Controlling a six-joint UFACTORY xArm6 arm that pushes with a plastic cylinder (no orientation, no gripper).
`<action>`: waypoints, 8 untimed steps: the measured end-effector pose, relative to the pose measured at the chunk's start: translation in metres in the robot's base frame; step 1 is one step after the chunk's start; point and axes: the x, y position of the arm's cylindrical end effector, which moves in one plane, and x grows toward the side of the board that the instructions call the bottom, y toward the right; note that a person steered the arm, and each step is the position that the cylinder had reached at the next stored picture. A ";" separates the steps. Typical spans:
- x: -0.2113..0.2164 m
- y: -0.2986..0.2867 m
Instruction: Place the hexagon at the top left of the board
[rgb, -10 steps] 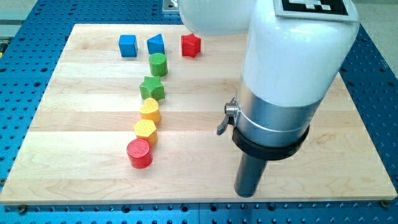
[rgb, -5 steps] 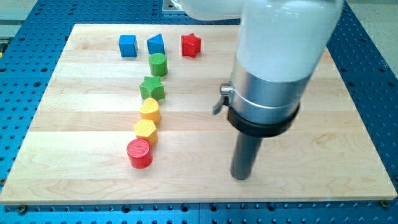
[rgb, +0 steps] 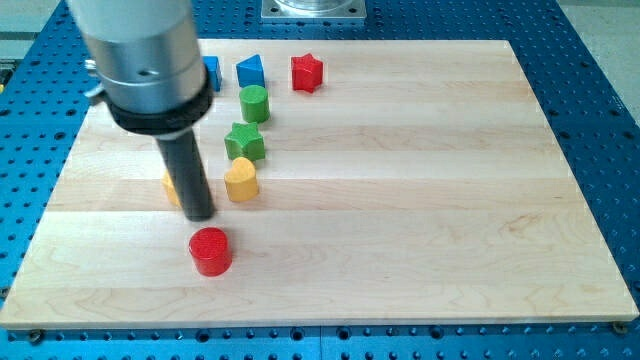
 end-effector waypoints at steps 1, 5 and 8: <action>-0.052 -0.026; -0.122 -0.080; -0.094 -0.113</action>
